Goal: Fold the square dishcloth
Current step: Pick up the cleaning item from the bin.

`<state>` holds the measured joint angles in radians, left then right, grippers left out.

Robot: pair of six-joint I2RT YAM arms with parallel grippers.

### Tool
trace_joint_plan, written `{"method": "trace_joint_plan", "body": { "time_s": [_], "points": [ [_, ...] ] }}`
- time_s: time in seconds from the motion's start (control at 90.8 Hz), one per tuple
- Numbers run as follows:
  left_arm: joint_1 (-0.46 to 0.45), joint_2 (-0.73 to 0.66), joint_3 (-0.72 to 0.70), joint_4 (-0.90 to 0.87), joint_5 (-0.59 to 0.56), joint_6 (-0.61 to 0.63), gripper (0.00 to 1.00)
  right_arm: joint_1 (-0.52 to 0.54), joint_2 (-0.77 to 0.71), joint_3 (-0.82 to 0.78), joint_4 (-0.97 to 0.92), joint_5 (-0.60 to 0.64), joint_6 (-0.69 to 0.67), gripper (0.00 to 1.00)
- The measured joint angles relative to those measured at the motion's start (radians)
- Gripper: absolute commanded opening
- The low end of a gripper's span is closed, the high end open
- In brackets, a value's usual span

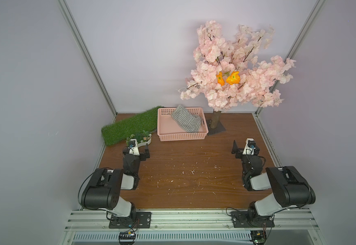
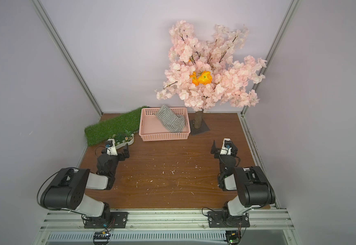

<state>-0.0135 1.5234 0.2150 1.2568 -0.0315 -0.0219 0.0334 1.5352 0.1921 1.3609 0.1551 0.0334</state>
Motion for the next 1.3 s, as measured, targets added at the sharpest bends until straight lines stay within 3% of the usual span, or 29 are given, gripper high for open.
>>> {"method": "trace_joint_plan", "body": {
  "time_s": [0.286,0.616,0.76,1.046,1.299],
  "points": [
    [0.000,-0.014,0.000,-0.010,-0.014,0.000,0.99,0.000,-0.030,0.006,-0.054,0.013,0.003,0.99],
    [0.000,-0.314,0.009,-0.194,-0.070,-0.055,0.99,0.000,-0.277,0.049,-0.255,0.154,0.056,0.99],
    [-0.031,-0.339,0.126,-0.360,-0.082,-0.111,0.99,0.000,-0.372,0.048,-0.327,0.224,0.094,0.99],
    [-0.213,-0.085,0.584,-0.642,-0.106,-0.215,1.00,0.000,-0.455,0.049,-0.431,0.349,0.153,0.99],
    [-0.258,0.225,1.001,-0.922,-0.056,-0.325,1.00,0.000,-0.411,0.120,-0.549,0.389,0.188,0.99]
  ]
}}
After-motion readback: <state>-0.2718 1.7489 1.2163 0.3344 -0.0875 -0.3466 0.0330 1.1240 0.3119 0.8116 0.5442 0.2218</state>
